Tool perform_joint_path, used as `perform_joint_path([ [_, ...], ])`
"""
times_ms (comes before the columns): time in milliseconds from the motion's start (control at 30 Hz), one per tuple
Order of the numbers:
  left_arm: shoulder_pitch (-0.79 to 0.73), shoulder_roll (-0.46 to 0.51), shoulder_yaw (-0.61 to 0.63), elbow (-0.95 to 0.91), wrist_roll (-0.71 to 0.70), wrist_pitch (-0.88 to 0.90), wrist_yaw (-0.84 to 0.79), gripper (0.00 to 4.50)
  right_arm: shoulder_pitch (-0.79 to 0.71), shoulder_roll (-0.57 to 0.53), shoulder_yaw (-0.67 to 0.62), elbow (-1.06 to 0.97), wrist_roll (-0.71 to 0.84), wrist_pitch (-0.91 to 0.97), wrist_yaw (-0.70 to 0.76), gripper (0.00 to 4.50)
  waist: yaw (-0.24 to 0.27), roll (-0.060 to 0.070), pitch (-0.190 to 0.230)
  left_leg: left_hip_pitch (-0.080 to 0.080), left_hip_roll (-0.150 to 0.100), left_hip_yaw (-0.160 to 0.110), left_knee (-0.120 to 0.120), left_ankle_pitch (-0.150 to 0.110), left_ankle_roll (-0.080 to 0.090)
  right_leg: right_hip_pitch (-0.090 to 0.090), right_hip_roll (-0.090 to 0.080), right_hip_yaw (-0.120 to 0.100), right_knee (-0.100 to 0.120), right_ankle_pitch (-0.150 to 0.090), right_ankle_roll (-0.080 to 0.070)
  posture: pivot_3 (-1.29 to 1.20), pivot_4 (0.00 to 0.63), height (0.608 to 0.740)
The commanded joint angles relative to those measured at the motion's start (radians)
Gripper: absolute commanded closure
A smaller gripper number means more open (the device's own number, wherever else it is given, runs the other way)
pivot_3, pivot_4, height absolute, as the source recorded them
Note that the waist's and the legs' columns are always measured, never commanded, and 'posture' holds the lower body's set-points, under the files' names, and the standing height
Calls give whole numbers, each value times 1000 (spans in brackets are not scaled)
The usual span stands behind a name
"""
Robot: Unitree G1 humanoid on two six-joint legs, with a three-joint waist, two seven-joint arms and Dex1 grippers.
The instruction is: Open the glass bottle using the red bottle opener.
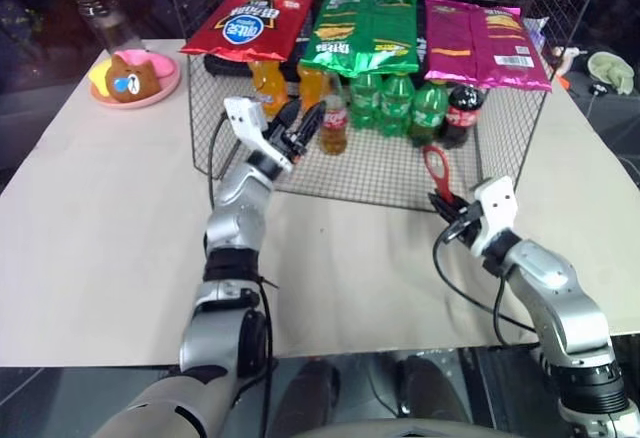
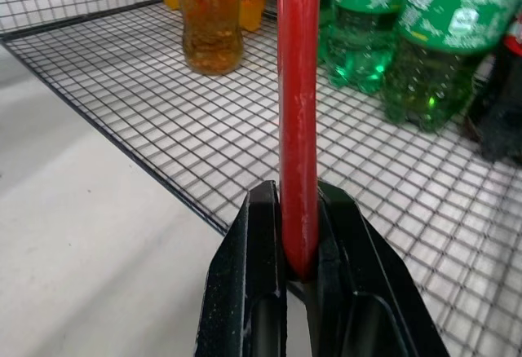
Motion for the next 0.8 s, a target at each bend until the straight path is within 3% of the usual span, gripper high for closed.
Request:
perform_joint_path([
  [33,-61,14,-32,68,82,-128,8,1247,8,6,-15,-58,-2,-27,-9,4277,0,0,0,0,0,0,0,0,0,0,0,0,0,0,0,0,150,740],
  [433,-207,15,-71,420,230,-330,57,1247,21,24,5,-78,-27,-42,-25,4277,-2,0,0,0,-1,0,0,0,0,0,1,0,0,0,0,0,150,740],
  [800,-318,-7,-63,606,269,-320,122,1247,54,33,8,-116,-32,-25,-37,4277,-3,0,0,0,-3,0,1,0,0,0,1,-1,1,0,0,0,150,740],
])
